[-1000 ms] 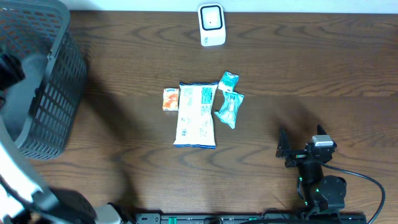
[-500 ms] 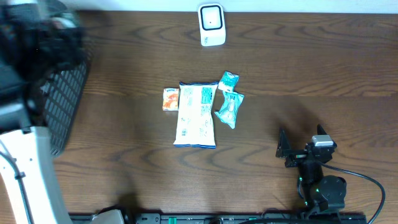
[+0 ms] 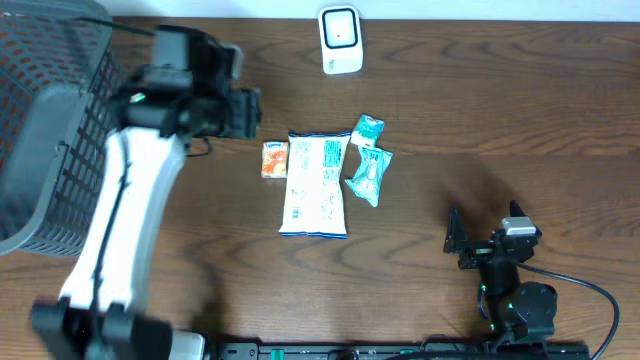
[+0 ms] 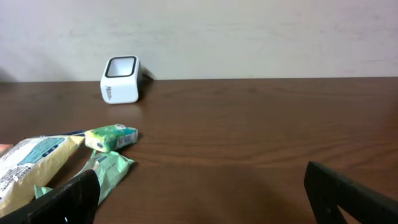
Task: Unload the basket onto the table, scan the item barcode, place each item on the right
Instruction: 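Carry the tin out of the basket and lower it left of the orange pack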
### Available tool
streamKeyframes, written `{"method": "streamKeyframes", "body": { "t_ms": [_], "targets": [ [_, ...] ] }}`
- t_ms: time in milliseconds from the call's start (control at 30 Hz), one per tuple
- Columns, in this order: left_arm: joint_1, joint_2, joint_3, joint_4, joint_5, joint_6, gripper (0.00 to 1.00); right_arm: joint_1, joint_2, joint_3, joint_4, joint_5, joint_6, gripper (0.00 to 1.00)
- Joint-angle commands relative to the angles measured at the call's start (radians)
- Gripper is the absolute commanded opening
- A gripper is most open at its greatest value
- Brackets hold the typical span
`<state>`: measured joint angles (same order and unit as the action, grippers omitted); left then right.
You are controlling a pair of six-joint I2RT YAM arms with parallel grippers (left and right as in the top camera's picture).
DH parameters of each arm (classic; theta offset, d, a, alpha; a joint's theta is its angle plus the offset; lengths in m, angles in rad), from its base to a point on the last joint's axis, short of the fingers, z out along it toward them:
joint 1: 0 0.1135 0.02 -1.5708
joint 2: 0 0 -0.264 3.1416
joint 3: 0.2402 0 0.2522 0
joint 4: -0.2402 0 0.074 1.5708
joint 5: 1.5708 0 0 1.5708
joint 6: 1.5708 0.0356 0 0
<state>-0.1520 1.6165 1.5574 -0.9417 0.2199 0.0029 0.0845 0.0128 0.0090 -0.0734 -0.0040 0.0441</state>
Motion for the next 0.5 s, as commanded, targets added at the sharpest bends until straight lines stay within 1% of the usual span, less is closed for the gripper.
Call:
{"method": "streamKeyframes", "body": {
  "t_ms": [0, 33, 100, 167, 267, 300, 467],
  "targets": [
    [-0.013, 0.104, -0.011, -0.004, -0.084, -0.058, 0.65, 0.008, -0.006, -0.004, -0.002, -0.002, -0.008, 0.99],
    [-0.013, 0.134, -0.011, -0.003, -0.084, -0.07, 0.65, 0.008, -0.006, -0.004, -0.002, -0.002, -0.008, 0.99],
    [-0.008, 0.221, -0.011, 0.004, -0.164, -0.116, 0.65, 0.008, -0.006, -0.004, -0.001, -0.002, -0.008, 0.99],
    [-0.008, 0.273, -0.011, 0.011, -0.229, -0.121, 0.65, 0.008, -0.006, -0.004, -0.002, -0.002, -0.008, 0.99],
    [-0.008, 0.329, -0.011, 0.014, -0.228, -0.121, 0.66, 0.008, -0.006, -0.004, -0.002, -0.002, -0.008, 0.99],
    [-0.009, 0.347, -0.011, 0.012, -0.228, -0.121, 0.71, 0.008, -0.006, -0.004, -0.002, -0.002, -0.008, 0.99],
    [-0.011, 0.397, -0.011, 0.011, -0.228, -0.121, 0.72, 0.008, -0.006, -0.004, -0.002, -0.002, -0.008, 0.99]
  ]
}}
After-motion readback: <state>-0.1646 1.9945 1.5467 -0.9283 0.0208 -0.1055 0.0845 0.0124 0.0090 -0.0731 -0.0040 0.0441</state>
